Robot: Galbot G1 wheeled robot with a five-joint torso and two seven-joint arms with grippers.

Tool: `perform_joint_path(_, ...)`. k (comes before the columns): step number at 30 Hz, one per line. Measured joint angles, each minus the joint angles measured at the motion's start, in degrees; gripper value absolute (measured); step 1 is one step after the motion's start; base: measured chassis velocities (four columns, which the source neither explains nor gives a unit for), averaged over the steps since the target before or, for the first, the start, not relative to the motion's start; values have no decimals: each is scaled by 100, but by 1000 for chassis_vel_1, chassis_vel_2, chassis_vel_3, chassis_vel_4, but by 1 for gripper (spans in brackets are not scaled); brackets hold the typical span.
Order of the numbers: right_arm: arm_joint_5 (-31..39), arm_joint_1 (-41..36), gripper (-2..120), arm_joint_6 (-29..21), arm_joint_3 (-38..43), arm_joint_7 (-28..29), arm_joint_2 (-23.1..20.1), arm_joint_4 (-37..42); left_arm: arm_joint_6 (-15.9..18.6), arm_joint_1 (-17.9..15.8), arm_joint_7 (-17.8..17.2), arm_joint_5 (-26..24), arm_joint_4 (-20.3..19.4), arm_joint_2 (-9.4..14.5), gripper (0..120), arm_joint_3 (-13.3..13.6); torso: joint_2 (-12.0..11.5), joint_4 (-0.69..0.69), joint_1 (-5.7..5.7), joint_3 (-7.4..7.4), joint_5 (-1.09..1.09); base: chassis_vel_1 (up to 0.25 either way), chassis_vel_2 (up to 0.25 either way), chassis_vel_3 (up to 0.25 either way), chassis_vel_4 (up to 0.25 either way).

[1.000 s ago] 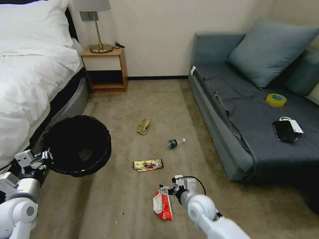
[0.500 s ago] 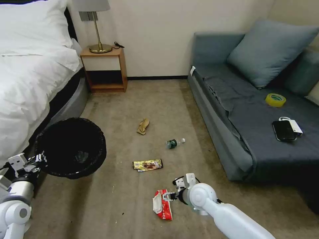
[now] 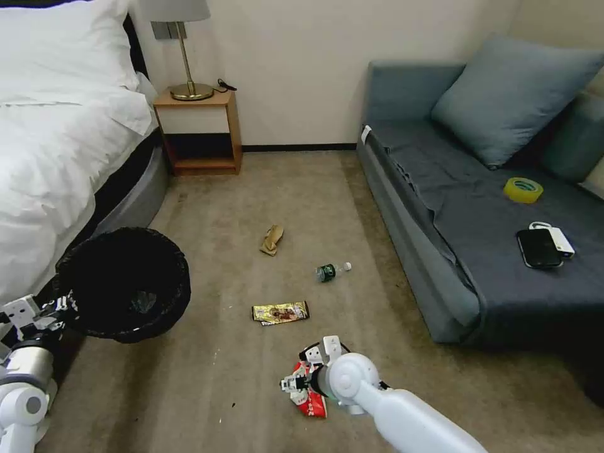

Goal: Pick up the trash bin, then pick up the garbage on the floor and place it into the trash bin.

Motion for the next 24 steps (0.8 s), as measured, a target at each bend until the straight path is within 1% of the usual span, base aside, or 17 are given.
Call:
perform_joint_path(1,0,0,100,0,0,0,0,0,0,0,0,0,0,0,4,0,0,0,0,0,0,0,0,0,0)
perform_joint_path(2,-314,24,100,8,0,-172,146,-322,-23,-16,19,17,95,16,4,32,0,1,0,0,0,0,0,0,0)
perform_joint_path(9,-703,-11,100,54,25,-386,226,-617,-55,-59,51,40,238,43,4,34,0,0,0,0,0,0,0,0,0)
perform_joint_path(10,-772,-17,99,72,34,-434,239,-657,-58,-68,54,46,263,44,4,34,0,0,0,0,0,0,0,0,0)
perform_joint_path(11,-827,-23,95,85,40,-478,258,-696,-62,-76,57,53,290,43,4,35,0,0,0,0,0,0,0,0,0)
perform_joint_path(12,-827,-23,95,85,40,-478,258,-696,-62,-76,57,53,290,43,4,35,0,0,0,0,0,0,0,0,0)
perform_joint_path(13,-857,-26,93,91,45,-501,273,-716,-67,-80,58,60,304,43,4,37,0,0,0,0,0,0,0,0,0)
perform_joint_path(16,-940,-25,79,119,50,-578,320,-779,-75,-89,69,87,339,27,4,59,0,0,0,0,0,0,0,0,0)
perform_joint_path(17,-940,-25,79,119,50,-578,320,-779,-75,-89,69,87,339,27,4,59,0,0,0,0,0,0,0,0,0)
perform_joint_path(19,-959,-26,69,124,51,-604,340,-802,-76,-91,81,105,350,12,4,69,0,0,0,0,0,0,0,0,0)
perform_joint_path(21,-996,-41,62,140,58,-632,359,-835,-77,-91,84,115,350,3,4,73,0,0,0,0,0,0,0,0,0)
perform_joint_path(22,-996,-41,62,140,58,-632,359,-835,-77,-91,84,115,350,3,4,73,0,0,0,0,0,0,0,0,0)
perform_joint_path(23,-1046,-57,54,159,73,-665,366,-862,-78,-91,89,122,350,-3,4,75,0,0,0,0,0,0,0,0,0)
perform_joint_path(24,-1052,-58,52,163,74,-669,366,-864,-77,-91,89,122,350,-4,4,75,0,0,0,0,0,0,0,0,0)
